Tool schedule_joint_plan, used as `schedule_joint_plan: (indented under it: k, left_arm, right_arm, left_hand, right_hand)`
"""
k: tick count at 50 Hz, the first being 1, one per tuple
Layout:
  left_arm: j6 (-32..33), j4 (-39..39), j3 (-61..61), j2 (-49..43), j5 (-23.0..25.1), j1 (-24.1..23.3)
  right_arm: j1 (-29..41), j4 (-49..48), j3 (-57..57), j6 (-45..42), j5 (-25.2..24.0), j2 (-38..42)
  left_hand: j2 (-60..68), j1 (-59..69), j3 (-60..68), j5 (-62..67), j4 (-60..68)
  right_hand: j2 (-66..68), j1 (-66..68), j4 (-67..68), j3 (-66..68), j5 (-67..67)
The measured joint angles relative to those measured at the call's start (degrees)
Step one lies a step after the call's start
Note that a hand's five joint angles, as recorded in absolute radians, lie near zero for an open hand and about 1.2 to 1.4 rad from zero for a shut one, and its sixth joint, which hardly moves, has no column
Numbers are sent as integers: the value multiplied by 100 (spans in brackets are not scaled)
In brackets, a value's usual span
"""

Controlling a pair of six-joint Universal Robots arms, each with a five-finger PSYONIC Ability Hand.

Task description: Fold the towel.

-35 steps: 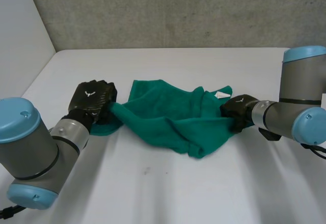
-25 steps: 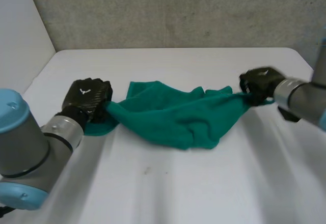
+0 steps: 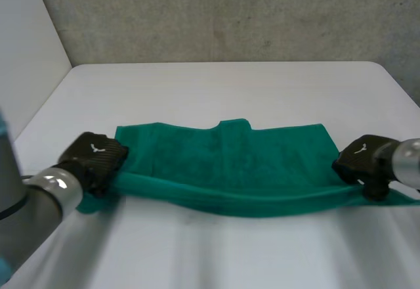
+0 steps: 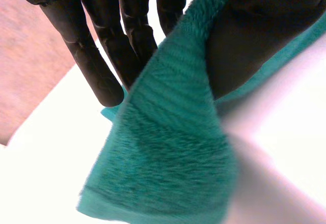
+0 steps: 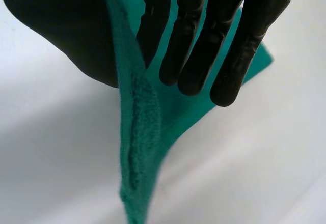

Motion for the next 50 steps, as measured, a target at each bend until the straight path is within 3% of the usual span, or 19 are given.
schedule_joint_plan:
  k: [6,11,17,21,29,42,43,46,50]
  left_arm:
    - [180,298,913,-1115,-4,-35]
    - [400,870,2557,-1734,-25,-59]
    - [68,2730,3904,-1637,-67,-45]
    - [-418,3659,3869,-1341,-69,9]
    - [-948,3783,2802,-1072,-31,132]
    - [-909,3632,825,-1655,8,156]
    - [-898,3619,670,-1779,8,157]
    - [-886,3605,477,-1933,9,158]
    - [-879,3580,250,-2047,8,175]
  right_arm:
    - [227,-347,-1058,284,451,905]
    - [377,-1129,-3006,1237,876,1382]
    - [417,-3071,-4177,2604,1002,1185]
    - [380,-4163,-3710,3009,964,632]
    - [361,-4610,-2134,3048,665,44]
    - [328,-4481,-236,3007,150,552]
    - [328,-4449,-74,2999,144,701]
    - [327,-4387,114,2986,143,862]
    - [316,-4238,305,2972,138,971]
  left_hand:
    - [1,-7,2,0,0]
    - [5,-7,13,0,1]
    - [5,-7,13,0,2]
    - [5,-7,13,0,2]
    - [5,-7,13,0,2]
    - [-189,-23,-150,-5,-163]
    - [-852,-545,-817,-389,-806]
    - [-877,-585,-817,-412,-830]
    - [-2343,-2199,-2261,-1899,-2305]
  right_hand:
    - [0,0,0,0,0]
    - [0,0,0,0,0]
    - [0,0,0,0,0]
    - [0,0,0,0,1]
    - [0,0,0,0,14]
    - [0,0,0,1,38]
    - [0,0,0,1,39]
    - [0,0,0,1,41]
    - [0,0,0,1,39]
